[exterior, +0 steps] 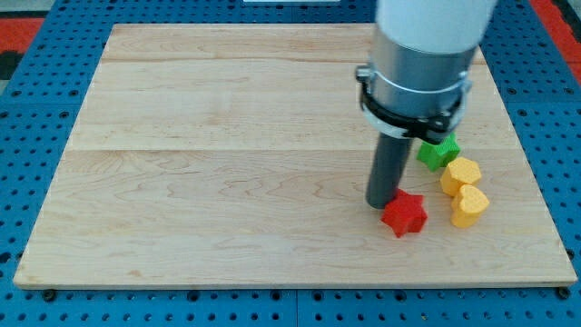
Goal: Keep the red star underneath the yellow heart
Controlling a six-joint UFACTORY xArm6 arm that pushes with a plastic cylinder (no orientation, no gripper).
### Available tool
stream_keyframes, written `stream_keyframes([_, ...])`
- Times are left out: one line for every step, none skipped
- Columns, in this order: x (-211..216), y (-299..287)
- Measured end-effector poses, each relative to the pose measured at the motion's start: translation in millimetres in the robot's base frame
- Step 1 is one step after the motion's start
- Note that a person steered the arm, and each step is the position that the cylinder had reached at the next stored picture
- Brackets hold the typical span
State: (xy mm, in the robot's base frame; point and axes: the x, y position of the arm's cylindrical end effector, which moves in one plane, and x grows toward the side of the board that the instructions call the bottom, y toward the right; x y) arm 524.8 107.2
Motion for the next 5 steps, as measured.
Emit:
stream_keyframes([12.7, 20.5])
stream_keyframes([43.0, 33.8])
stream_keyframes([42.9, 38.3])
stream_keyframes([46.6, 0.8])
stream_keyframes([85.4, -4.4])
